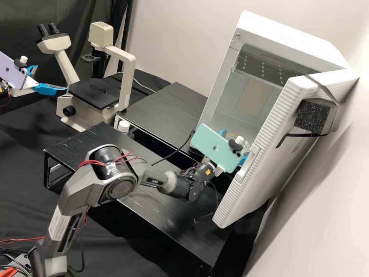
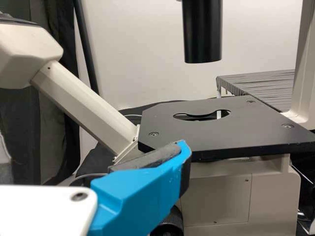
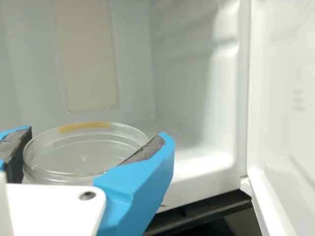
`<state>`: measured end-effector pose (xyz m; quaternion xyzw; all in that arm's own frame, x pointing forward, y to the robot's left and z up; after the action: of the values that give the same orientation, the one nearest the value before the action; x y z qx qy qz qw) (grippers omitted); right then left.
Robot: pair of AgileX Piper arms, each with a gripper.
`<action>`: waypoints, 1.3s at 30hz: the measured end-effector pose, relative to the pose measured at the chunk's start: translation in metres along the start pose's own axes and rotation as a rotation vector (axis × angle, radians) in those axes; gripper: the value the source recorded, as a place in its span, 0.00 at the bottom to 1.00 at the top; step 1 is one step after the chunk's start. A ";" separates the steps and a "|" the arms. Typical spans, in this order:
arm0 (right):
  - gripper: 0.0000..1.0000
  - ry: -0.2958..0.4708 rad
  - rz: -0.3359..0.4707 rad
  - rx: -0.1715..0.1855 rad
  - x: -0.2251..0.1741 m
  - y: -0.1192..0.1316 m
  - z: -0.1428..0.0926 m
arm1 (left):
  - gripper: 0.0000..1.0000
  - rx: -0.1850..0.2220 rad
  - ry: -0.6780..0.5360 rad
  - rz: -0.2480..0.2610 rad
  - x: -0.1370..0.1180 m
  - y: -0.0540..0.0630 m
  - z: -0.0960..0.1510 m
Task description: Take the petri dish out of the incubator
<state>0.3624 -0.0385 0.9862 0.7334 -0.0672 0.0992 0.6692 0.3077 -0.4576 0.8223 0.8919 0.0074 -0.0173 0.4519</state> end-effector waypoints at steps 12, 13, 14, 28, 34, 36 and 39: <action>0.00 0.155 -0.117 0.023 -0.114 -0.043 -0.039 | 1.00 0.000 0.000 0.000 0.000 0.000 0.000; 0.00 0.162 -0.133 0.018 -0.122 -0.046 -0.043 | 1.00 0.000 0.000 0.000 0.000 0.000 0.000; 0.00 0.157 -0.153 0.017 -0.131 -0.051 -0.044 | 1.00 0.000 0.000 0.000 0.000 0.000 0.000; 0.00 0.121 -0.317 -0.003 -0.201 -0.086 -0.046 | 1.00 0.000 0.000 0.000 0.000 0.000 0.000; 0.00 0.072 -0.371 -0.011 -0.216 -0.094 -0.036 | 1.00 0.000 0.000 0.000 0.000 0.000 0.000; 0.00 0.062 -0.384 -0.015 -0.220 -0.096 -0.034 | 1.00 0.000 0.000 0.000 0.000 0.000 0.000; 0.00 0.049 -0.400 -0.013 -0.225 -0.099 -0.032 | 1.00 0.000 0.000 0.000 0.000 0.000 0.000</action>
<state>0.1649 -0.0046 0.8397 0.7252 0.0956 -0.0185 0.6816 0.3077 -0.4576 0.8223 0.8919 0.0074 -0.0173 0.4519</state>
